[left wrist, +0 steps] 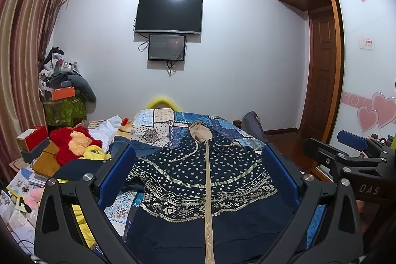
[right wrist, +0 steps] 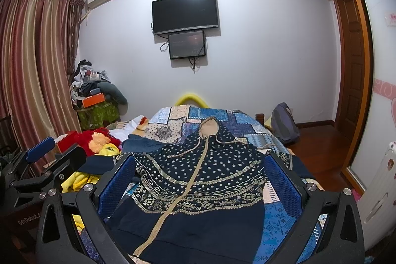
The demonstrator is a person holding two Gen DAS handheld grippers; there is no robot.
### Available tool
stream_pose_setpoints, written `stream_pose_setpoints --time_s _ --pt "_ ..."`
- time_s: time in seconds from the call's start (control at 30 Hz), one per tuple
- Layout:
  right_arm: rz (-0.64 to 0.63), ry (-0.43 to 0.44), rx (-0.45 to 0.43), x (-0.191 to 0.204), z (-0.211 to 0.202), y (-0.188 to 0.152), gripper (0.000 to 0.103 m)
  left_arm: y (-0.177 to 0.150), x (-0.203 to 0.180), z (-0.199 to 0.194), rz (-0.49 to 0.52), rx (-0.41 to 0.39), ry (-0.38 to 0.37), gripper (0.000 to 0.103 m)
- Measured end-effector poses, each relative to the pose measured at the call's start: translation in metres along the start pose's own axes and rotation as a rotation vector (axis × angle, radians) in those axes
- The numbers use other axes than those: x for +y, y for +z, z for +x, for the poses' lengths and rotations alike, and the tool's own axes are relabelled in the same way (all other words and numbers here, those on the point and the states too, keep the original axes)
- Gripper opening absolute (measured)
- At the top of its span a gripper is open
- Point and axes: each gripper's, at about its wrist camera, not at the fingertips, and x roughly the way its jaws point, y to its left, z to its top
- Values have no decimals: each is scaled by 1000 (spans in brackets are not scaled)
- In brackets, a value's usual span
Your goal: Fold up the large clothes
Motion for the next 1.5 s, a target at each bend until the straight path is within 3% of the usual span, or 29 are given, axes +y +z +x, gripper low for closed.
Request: stream_pose_setpoints --time_s 0.73,0.9,1.13,1.37,1.5 --pt "-6 -35 21 -3 16 0 103 -6 7 19 -7 32 0 103" --pt "-11 -52 48 -4 35 -1 103 -11 12 38 24 54 24 103" --pt "-35 -67 121 -3 82 -5 103 -23 42 82 -38 124 33 103" --pt "-41 -52 222 -3 156 -18 103 -43 93 137 -53 197 177 103" --pt "-80 -48 277 -1 208 -28 103 -64 140 170 -59 272 263 103"
